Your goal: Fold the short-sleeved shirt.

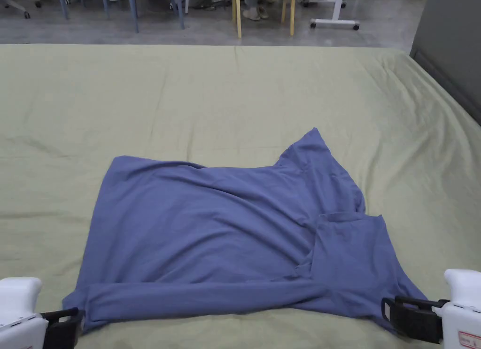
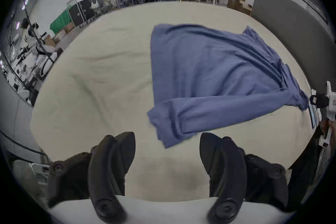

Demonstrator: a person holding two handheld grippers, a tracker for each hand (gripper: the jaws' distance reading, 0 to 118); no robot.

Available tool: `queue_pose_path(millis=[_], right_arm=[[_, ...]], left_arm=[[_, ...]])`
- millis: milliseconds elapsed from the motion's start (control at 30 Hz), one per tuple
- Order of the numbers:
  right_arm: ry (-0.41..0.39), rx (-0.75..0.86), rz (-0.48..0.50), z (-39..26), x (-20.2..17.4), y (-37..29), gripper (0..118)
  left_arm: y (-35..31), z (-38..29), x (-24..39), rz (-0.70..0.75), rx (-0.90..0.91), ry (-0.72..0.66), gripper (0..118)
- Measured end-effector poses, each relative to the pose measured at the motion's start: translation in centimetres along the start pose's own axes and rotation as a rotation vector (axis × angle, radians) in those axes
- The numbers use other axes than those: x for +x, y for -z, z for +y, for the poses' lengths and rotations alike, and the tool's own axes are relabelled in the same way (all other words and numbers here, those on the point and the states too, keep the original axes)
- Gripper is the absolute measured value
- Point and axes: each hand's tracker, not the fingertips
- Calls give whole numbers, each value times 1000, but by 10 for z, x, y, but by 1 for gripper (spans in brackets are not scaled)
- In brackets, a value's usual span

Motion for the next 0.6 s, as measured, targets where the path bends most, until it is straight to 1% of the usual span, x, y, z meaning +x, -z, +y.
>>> queue_pose_path(millis=[67, 133, 167, 200, 233, 267, 300, 333, 367, 467, 533, 567, 600], right_arm=[[-29, 80, -31, 2, -16, -32, 102], [-69, 161, -57, 5, -33, -59, 102], [-82, 210, -59, 4, -42, -73, 96], [-89, 261, -47, 2, -50, -86, 62], [-83, 280, -47, 1, -56, -92, 17], [-67, 286, -74, 0, -62, -92, 3], [-50, 320, -106, -2, -67, -92, 3], [-69, 312, -68, -2, -69, -90, 3], [-75, 285, -57, 2, -71, -84, 3], [-76, 254, -35, 9, -73, -68, 3], [-72, 245, -14, 17, -76, -59, 3], [-74, 244, -11, 21, -74, -53, 3], [-83, 242, -11, 27, -76, -49, 3]], left_arm=[[-45, -1, 5, 9, 115, -46, 85], [-85, -3, 9, -20, 208, -89, 84], [-103, -8, 14, -26, 276, -106, 80], [-122, -13, 24, -5, 342, -108, 52], [-130, -13, 31, 33, 347, -112, 8], [-132, -12, 36, 85, 332, -124, 0], [-134, -12, 37, 104, 351, -137, 0], [-123, -8, 33, 11, 297, -107, 0], [-118, -2, 35, 14, 271, -103, 0], [-102, 18, 38, 42, 282, -61, 0], [-87, 44, 37, 12, 277, -55, 0], [-76, 61, 34, -34, 284, -65, 0], [-63, 80, 31, -76, 289, -86, 12]])
